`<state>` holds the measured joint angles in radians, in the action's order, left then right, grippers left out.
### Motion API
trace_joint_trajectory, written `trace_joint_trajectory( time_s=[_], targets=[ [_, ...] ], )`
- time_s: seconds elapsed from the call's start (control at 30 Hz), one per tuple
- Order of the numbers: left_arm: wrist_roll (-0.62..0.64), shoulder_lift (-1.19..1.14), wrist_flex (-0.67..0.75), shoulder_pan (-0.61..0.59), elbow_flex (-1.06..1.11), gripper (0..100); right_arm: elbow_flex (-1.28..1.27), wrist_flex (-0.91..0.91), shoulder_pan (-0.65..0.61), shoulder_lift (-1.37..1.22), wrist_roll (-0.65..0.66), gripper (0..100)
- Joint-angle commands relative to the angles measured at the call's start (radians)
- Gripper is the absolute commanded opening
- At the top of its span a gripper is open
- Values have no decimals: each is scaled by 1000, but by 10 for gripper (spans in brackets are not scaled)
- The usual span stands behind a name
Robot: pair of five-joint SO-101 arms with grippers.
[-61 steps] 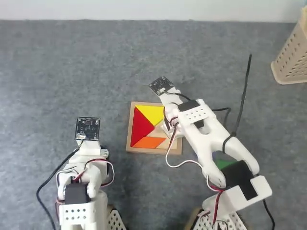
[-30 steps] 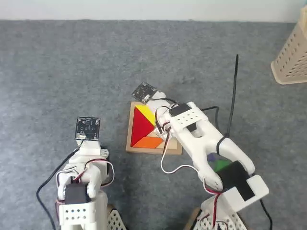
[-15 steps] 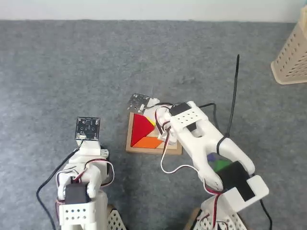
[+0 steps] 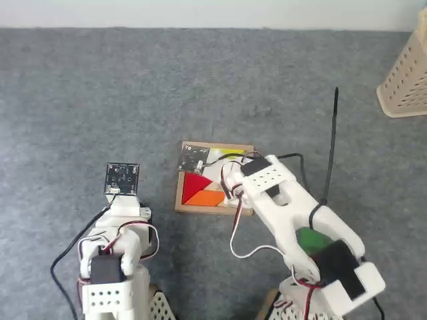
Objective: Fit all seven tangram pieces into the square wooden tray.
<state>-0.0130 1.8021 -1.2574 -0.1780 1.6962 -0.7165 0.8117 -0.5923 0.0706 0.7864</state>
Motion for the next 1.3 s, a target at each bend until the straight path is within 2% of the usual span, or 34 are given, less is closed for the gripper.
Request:
trace_joint_trajectory(
  time_s=[0.0,0.4,0.67,0.77,0.93,1.03,1.27],
  targets=[
    [9,17,-5,-2,-12,12,-2,-24,-53,27,14,122],
    [9,17,-5,-2,-12,12,89,-13,-147,25,-86,122],
    [9,17,-5,-2,-12,12,107,-67,-150,7,-233,122],
    [9,17,-5,-2,-12,12,115,-68,-122,18,-350,122],
    [9,17,-5,-2,-12,12,124,8,-7,110,-540,103],
    [9,17,-5,-2,-12,12,120,35,22,148,-565,1],
    [9,17,-5,-2,-12,12,77,-24,-7,76,-568,8]
  ],
)
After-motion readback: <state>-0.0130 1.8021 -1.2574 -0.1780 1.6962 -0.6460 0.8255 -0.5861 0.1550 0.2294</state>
